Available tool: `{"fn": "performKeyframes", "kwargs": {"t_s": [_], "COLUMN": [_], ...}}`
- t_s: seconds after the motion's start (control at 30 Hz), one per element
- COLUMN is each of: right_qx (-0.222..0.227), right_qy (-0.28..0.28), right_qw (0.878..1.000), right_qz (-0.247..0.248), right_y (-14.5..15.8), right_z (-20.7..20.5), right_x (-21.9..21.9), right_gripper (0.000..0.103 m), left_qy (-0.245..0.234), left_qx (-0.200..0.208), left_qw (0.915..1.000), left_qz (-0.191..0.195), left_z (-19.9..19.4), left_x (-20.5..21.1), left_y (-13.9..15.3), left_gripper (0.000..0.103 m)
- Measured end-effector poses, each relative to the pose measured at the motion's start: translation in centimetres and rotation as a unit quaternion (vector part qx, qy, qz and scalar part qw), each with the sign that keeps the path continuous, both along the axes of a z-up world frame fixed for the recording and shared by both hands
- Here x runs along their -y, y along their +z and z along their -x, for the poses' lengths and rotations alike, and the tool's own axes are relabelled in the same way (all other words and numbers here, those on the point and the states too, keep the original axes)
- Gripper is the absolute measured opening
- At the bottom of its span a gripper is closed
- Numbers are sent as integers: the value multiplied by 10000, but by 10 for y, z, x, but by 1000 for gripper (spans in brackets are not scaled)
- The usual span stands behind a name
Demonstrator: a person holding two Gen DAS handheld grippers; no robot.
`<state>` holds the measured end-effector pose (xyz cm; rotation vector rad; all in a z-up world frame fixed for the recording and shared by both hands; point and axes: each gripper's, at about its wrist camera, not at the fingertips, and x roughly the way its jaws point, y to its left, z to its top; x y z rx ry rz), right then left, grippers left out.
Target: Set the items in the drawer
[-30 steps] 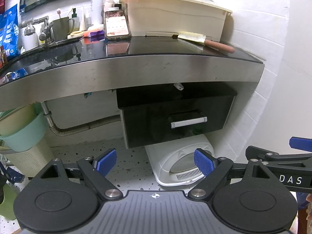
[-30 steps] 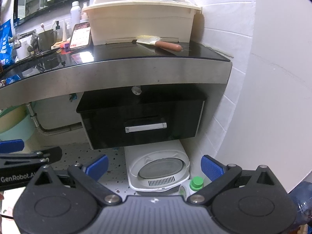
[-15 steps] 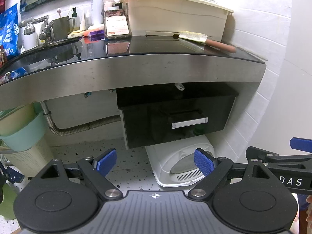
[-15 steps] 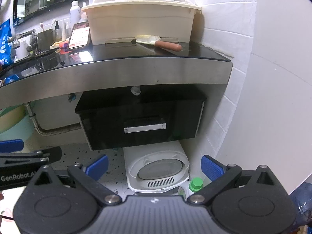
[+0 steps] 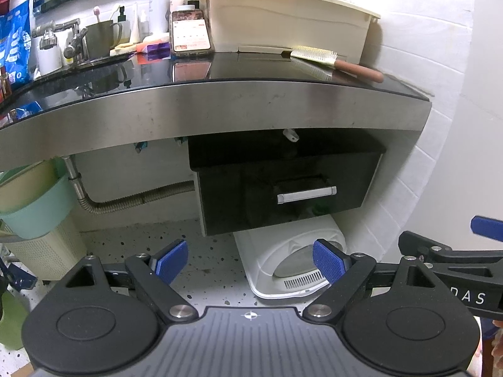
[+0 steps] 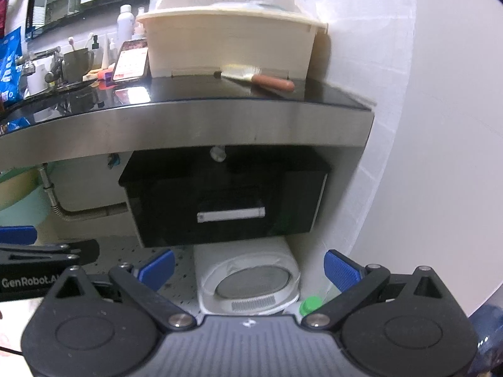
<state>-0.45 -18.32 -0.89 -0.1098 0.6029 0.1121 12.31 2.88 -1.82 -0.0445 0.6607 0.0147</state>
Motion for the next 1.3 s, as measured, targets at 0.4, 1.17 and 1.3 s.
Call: {"fn": "performKeyframes", "kwargs": {"t_s": [0.4, 1.17, 1.3], "right_qx": [723, 464, 474], "right_qy": [668, 2567, 3248], "right_qw": [9951, 9557, 9231], "right_qz": [44, 1362, 2004], "right_y": [-10, -76, -93], "right_z": [3, -124, -143], "right_x": [14, -11, -26], "right_gripper": [102, 101, 102], "left_qy": [-18, 93, 82], "left_qx": [102, 45, 1], "left_qw": [9999, 9996, 9995], "left_qz": [109, 273, 297], "left_z": [6, -6, -9], "left_x": [-1, -16, -17], "left_y": [-2, -13, -17], "left_gripper": [87, 92, 92]}}
